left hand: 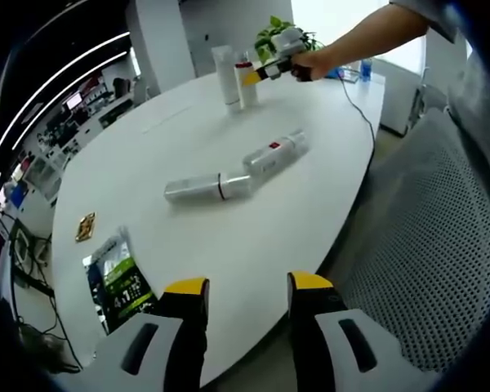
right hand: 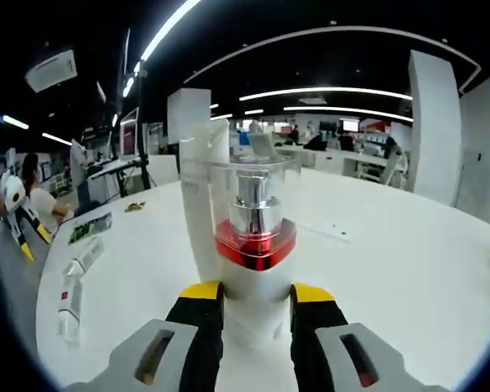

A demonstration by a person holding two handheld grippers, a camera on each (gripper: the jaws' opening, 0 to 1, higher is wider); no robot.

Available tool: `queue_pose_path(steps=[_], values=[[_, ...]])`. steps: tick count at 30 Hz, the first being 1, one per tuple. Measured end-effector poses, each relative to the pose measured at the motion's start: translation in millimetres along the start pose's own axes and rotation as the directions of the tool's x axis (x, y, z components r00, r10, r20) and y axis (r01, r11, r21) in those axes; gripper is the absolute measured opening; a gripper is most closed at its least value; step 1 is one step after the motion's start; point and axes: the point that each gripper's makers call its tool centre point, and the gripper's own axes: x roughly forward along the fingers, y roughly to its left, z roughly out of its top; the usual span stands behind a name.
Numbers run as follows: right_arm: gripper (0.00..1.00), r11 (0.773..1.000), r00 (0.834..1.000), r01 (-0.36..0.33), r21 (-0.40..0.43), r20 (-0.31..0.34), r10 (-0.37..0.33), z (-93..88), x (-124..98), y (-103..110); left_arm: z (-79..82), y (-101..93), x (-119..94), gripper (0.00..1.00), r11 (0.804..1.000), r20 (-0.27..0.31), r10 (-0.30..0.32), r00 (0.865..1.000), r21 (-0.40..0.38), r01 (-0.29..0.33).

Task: Arrange the skincare products in the storage area until every visible bottle or jar stands upright without overlapping.

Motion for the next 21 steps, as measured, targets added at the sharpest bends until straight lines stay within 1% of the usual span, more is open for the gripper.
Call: queue_pose_path(steps=[2,13,21], values=[[0.24,1.0,1.0,0.0,0.0,0.0,0.0,-0.3,1.1,-2.0,0.7,0.1,-0.1,0.35,1.0,0.004,0.0,1.0,-0.002,0.0],[0.25,1.0,1.0,-0.008,-0.001,-0.001,0.008,2.9,4.5,4.3,1.1,-0.2,-0.2,0.34,1.0,0.005,-0.001,1.0,-0.002,0.001],[0.25,1.0,1.0,-0.018,-0.005,-0.011,0.018,4.0,7.5,4.7,0.4,0.3,0.3,0.34,1.0,0.002,-0.001,1.0,0.001,0.001]])
